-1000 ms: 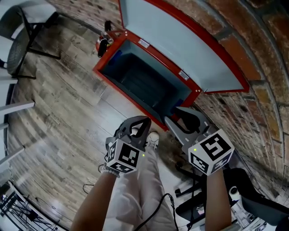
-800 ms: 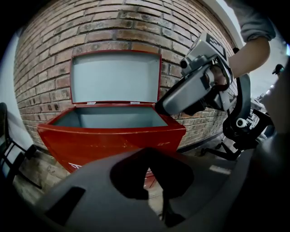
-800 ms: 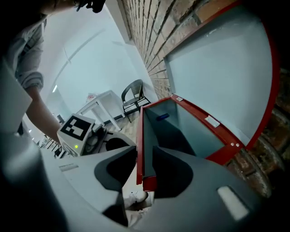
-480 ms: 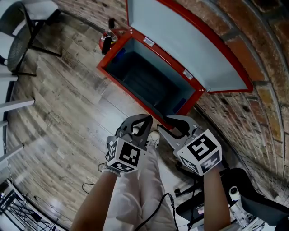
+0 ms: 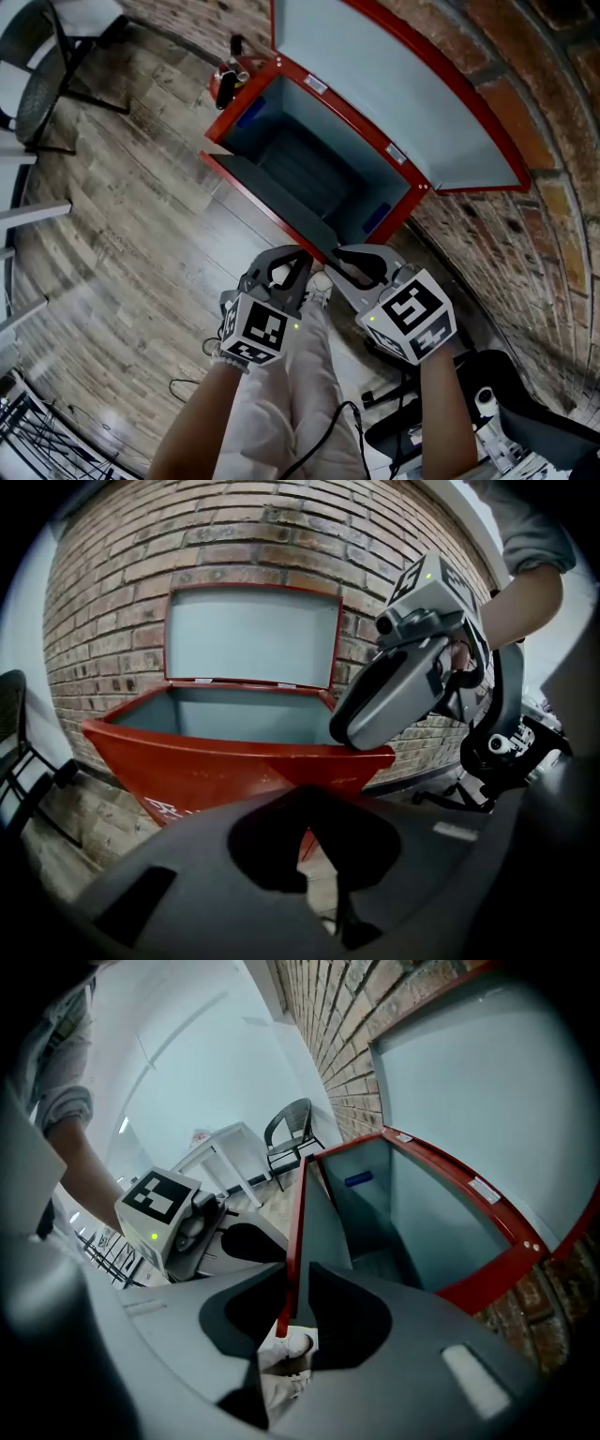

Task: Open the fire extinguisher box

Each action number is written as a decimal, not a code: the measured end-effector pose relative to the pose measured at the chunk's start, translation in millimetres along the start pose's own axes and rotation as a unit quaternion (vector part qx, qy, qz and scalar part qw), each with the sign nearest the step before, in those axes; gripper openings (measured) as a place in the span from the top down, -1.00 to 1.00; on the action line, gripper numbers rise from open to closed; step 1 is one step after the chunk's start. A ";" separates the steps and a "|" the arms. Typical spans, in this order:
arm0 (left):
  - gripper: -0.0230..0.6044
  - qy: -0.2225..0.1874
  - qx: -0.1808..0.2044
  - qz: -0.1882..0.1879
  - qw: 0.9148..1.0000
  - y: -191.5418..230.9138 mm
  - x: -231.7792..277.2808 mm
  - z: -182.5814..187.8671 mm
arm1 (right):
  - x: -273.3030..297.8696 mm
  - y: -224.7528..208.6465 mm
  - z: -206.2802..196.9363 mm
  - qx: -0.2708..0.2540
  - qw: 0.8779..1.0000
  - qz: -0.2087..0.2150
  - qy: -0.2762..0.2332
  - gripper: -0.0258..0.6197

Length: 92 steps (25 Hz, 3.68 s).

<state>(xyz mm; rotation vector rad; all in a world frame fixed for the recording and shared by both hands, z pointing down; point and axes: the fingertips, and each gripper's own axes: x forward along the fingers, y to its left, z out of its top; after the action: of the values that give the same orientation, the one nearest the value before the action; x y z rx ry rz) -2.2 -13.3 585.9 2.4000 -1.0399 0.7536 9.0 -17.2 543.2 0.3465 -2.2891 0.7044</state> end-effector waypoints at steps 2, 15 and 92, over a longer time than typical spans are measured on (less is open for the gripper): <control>0.93 0.000 0.002 0.000 1.000 -0.1 -0.8 -2.1 | 2.1 2.8 -1.5 0.000 1.000 0.006 0.002 0.66; 0.93 0.006 0.019 -0.004 1.000 -1.5 -6.3 -9.7 | 10.4 17.0 -7.1 0.018 0.999 0.035 0.024 0.56; 0.93 0.030 -0.029 0.055 0.998 49.8 -43.7 -168.4 | 257.3 70.5 -209.9 -0.011 0.977 0.020 0.214 0.83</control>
<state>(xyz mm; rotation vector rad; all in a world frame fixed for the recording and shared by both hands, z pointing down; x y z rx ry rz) -117.5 73.0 695.6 2.2716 -1.1622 0.8156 -89.3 149.8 821.8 0.1224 -1.8960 0.6962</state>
